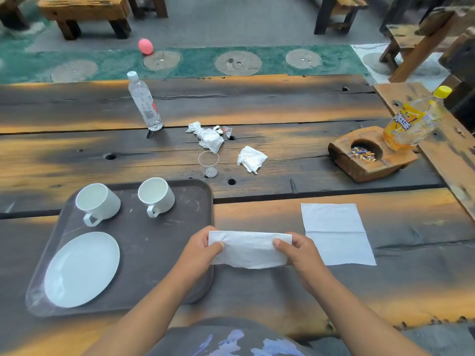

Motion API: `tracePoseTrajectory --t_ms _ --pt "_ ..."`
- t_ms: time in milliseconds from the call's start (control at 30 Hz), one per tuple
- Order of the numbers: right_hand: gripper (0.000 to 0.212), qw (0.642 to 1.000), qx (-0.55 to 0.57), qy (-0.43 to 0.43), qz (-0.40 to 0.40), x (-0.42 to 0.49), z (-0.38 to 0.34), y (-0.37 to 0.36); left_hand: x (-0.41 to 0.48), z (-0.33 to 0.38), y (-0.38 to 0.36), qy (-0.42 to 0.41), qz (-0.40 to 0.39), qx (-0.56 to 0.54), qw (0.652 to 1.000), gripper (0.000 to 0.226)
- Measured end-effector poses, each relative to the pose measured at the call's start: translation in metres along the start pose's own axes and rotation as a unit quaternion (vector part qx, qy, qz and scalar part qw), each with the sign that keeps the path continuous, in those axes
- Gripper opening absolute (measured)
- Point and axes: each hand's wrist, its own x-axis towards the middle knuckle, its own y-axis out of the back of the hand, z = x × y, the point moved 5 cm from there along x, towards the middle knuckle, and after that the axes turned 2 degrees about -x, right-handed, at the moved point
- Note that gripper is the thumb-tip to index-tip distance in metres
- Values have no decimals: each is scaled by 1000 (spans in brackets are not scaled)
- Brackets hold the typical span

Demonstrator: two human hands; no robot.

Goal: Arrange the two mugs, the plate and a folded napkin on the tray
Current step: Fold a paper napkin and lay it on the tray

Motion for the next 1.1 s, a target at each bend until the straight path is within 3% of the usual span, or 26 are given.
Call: tracePoseTrajectory --t_ms 267,667,1100 --pt "13 997 52 -50 -13 1 9 -48 -13 -25 41 61 28 -41 997 23" --pt "20 995 11 -95 -15 7 16 -148 -24 -65 139 108 70 -78 989 24" --pt "25 985 -69 -156 30 22 42 -227 -20 -101 216 159 81 9 984 24"
